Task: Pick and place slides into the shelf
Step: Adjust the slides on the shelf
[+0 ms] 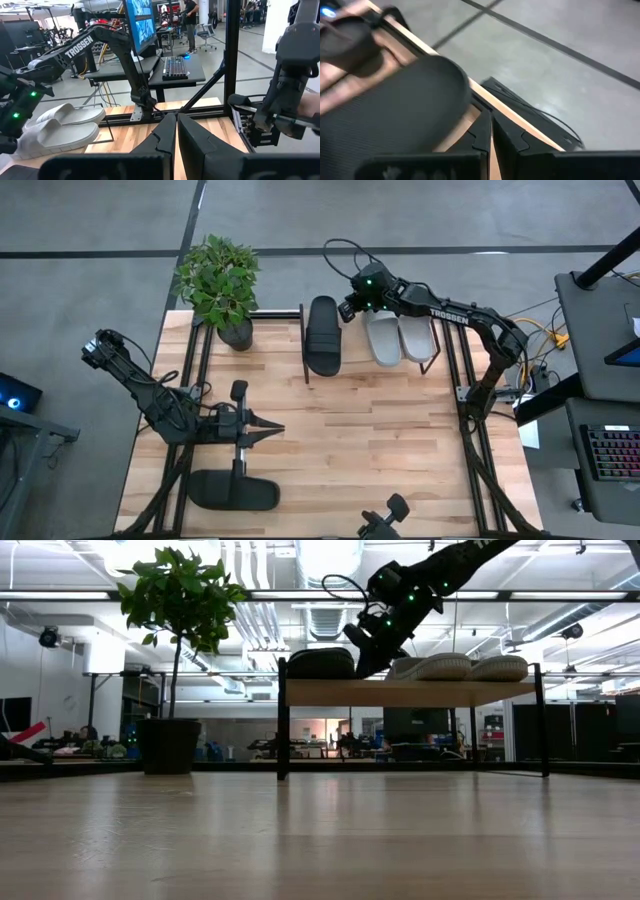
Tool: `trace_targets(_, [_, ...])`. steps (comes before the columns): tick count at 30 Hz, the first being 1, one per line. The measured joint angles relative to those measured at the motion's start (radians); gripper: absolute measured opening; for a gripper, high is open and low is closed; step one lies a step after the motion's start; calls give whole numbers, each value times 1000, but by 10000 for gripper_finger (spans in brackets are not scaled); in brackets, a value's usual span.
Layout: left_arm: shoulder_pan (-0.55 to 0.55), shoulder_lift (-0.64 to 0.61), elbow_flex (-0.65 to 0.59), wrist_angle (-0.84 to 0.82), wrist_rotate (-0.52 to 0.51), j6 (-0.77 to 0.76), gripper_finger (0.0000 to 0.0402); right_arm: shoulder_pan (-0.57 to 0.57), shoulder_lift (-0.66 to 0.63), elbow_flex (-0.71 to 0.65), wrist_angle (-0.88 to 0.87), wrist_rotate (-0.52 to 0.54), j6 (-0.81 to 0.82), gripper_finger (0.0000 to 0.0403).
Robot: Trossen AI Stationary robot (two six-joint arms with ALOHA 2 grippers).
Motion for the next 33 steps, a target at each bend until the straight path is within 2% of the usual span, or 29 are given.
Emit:
trace_targets(8, [0, 0, 1, 5, 0, 0, 4, 2, 1, -10, -20, 28, 13, 8])
trace_targets(14, [0, 0, -1, 8, 0, 0, 4, 20, 1, -27, 44, -5, 22, 8])
trace_targets(33, [0, 0, -1, 9, 0, 0, 4, 35, -1, -116, 160, 16, 28, 8])
